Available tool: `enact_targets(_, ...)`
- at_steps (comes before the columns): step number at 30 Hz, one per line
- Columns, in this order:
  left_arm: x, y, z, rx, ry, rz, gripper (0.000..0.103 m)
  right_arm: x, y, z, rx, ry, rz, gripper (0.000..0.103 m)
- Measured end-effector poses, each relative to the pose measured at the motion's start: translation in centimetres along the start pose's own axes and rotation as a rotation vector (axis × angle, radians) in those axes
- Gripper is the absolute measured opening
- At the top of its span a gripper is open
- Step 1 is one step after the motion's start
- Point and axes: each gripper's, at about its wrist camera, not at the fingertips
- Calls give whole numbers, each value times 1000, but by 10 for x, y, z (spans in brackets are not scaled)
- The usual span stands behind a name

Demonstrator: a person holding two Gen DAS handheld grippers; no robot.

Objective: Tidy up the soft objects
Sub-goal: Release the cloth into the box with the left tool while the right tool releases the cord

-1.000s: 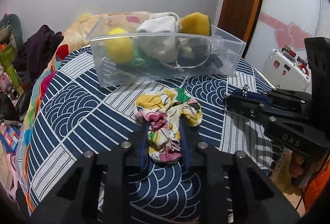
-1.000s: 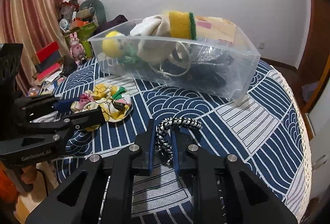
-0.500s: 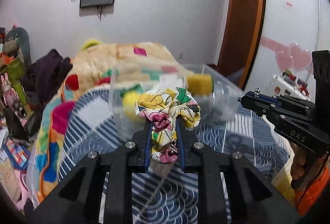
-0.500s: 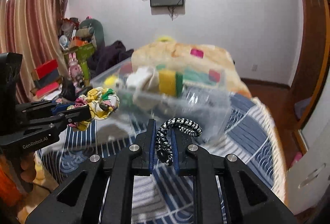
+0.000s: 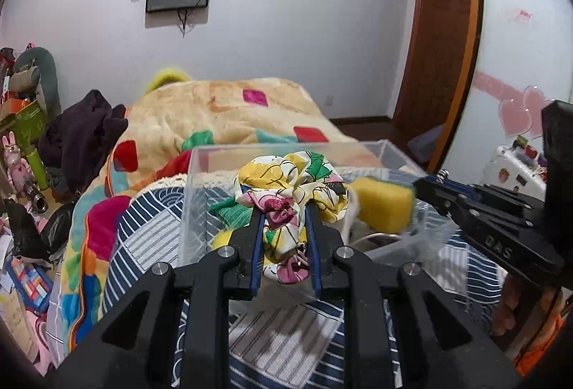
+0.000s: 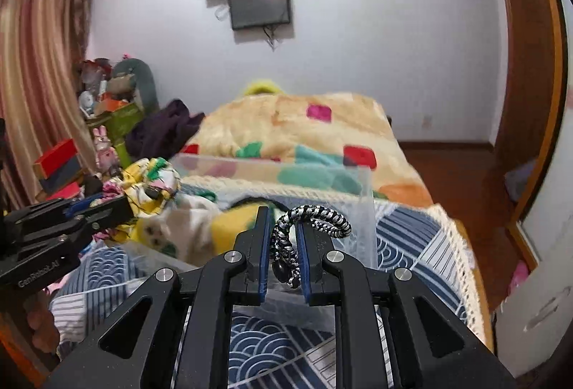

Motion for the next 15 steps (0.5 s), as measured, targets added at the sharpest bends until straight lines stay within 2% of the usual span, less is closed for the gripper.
enact_targets(5,7,14,-3,-20,-6,-33,23,11,2,3,-4,-1,-41,17)
enact_targets(7,8,12,0,-28,0,-30,31,13,-2,5,-6,-2,-47,25)
enact_targets(9,10,9,2,-31,5,-28,42,15,-5,7,-19,-1,-61,30)
enact_targets(11,13,6,3,-34,12,-30,46,16,-8,10,-22,0,-62,32)
enact_targets(13,16,1,6,-34,18,-34,49,16,-14,14,-12,0,-59,42)
enact_targets(15,18,-3,7,-36,21,-25,57,16,-17,15,-20,4,-57,47)
Point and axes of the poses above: each gripper's, at about its wrist camera, not at the fingertips, and y roughly the way its jaws point, z to its right, x to its underside, and after that the axes turned 14 degrees about x, right-handed
